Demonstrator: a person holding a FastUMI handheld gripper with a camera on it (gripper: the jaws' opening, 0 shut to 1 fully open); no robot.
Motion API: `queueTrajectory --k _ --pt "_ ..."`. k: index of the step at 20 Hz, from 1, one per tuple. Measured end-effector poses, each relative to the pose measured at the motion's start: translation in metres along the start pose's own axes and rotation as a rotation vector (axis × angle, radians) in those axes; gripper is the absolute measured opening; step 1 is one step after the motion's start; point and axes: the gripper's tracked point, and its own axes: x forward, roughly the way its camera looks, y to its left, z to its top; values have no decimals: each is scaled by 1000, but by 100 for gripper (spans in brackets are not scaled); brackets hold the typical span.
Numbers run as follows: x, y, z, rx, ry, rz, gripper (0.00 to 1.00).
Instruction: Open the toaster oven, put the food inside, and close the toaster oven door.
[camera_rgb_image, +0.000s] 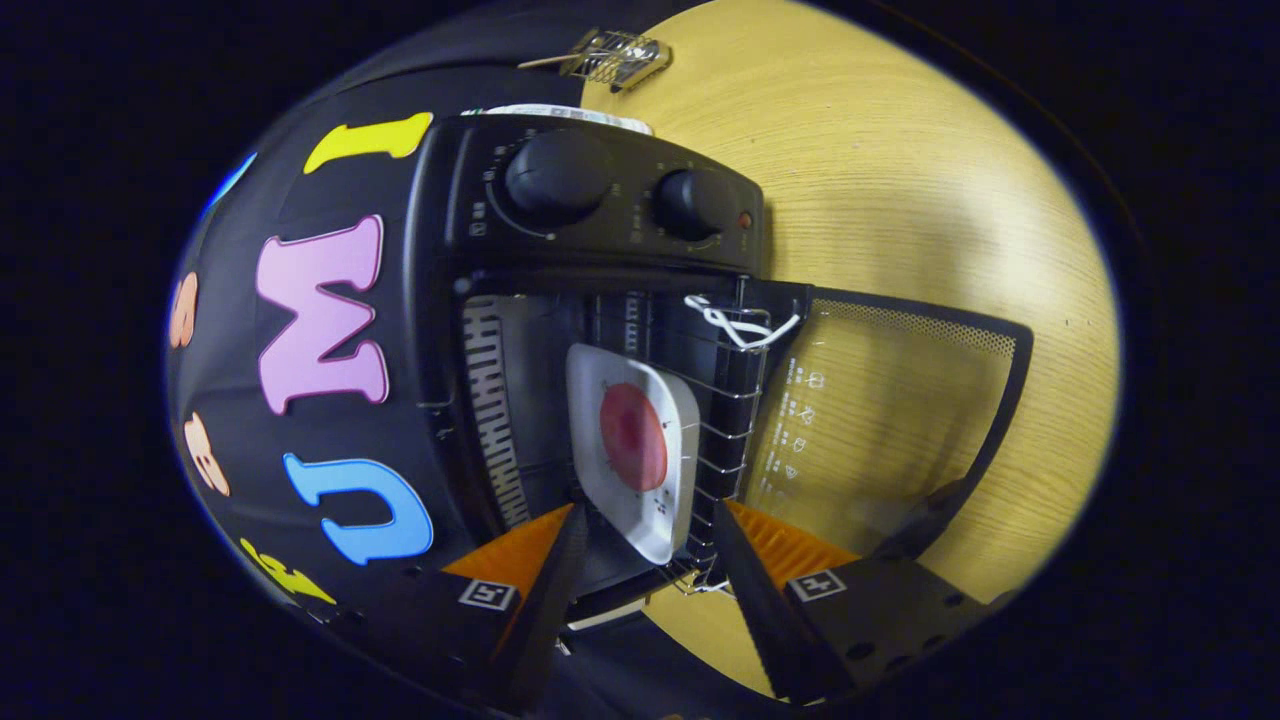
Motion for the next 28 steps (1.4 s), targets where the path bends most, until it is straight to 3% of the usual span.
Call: queueTrajectory --k 1,2,9,12,15,20,28 --pt "-9 4 -3 -32 14 12 95" --pt "-20 5 -8 -72 29 19 96" --pt "-85 12 -21 -341 78 54 97" --pt "-109 3 -19 -630 50 40 97" --pt "-125 -19 -24 -835 67 -29 97" --pt "-123 -83 -26 -1013 123 -189 98" --pt "-78 -150 -50 -1108 260 -289 99"
